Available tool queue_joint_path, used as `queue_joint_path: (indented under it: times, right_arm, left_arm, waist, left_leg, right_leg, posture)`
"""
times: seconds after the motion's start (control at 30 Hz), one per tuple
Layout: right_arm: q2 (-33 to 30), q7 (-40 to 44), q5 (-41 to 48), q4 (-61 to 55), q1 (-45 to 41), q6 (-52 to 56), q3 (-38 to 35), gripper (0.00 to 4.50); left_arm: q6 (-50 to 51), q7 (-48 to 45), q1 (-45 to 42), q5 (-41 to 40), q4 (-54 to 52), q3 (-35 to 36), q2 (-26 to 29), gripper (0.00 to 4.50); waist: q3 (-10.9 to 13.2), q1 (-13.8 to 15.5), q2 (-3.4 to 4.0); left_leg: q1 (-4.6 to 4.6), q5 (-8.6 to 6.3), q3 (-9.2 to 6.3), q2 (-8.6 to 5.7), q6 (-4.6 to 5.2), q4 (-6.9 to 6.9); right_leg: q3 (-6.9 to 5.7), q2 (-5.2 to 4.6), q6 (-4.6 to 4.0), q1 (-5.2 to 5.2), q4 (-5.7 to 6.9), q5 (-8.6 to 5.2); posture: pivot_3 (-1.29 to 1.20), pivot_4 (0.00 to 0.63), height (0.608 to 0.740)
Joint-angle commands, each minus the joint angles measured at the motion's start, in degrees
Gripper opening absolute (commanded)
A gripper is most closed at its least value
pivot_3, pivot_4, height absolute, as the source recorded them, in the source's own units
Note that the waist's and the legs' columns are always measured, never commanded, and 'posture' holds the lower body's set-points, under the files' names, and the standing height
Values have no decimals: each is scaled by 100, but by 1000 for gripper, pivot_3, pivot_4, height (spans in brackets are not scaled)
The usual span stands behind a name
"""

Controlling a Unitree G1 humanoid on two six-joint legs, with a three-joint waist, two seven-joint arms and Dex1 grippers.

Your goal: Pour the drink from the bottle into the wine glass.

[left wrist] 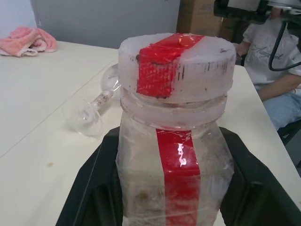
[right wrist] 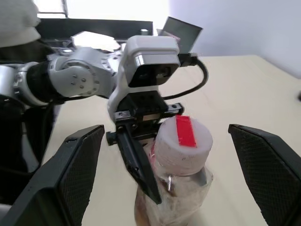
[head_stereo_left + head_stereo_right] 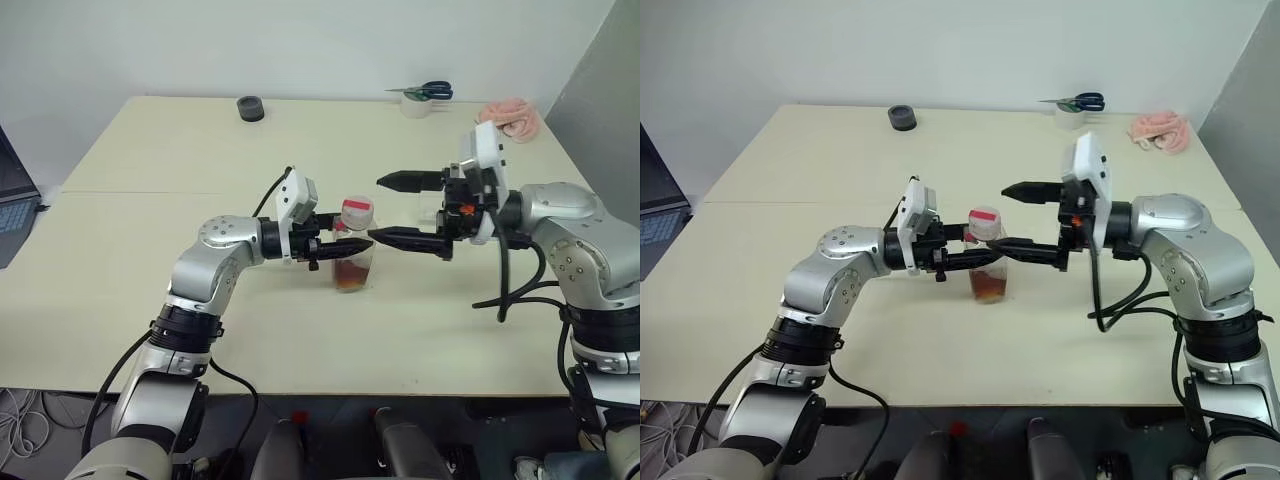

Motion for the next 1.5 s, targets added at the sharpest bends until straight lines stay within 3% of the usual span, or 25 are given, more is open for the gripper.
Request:
queue_joint_path:
  times: [0.03, 0.47, 0.97, 1.5]
  right_arm:
    - [278, -1141, -95, -644, -115, 635, -50, 4500]
    - [1013, -2375, -112, -996, -165, 1301, 241, 4500]
    - [1231, -2414, -631, -311, -226, 818, 471, 4500]
    - [742, -1616, -311, -549, 158, 645, 308, 4500]
  left_arm:
    - [-169, -36, -147, -28, -74, 48, -38, 2075]
    - [-248, -46, -142, -4, -47, 51, -92, 2056]
    - [-206, 36, -55, -14, -150, 97, -43, 2048]
    - [-239, 44, -45, 39, -150, 44, -24, 2003]
  waist:
    - [0, 0, 0]
    - [0, -2, 0]
    - [0, -1, 0]
    - [0, -2, 0]
  left_leg:
    - [1, 0, 0, 0, 0, 1]
    - [-2, 0, 2, 0, 0, 0]
    - [-2, 0, 2, 0, 0, 0]
    - [-2, 0, 2, 0, 0, 0]
  right_leg:
    - [1, 0, 2, 0, 0, -1]
    - [2, 1, 1, -1, -3, -1]
    - [1, 1, 1, 0, -4, 0]
    - [1, 1, 0, 0, -3, 0]
  posture:
    - [0, 150, 740]
    - [0, 150, 740]
    - [0, 150, 740]
    - [0, 150, 740]
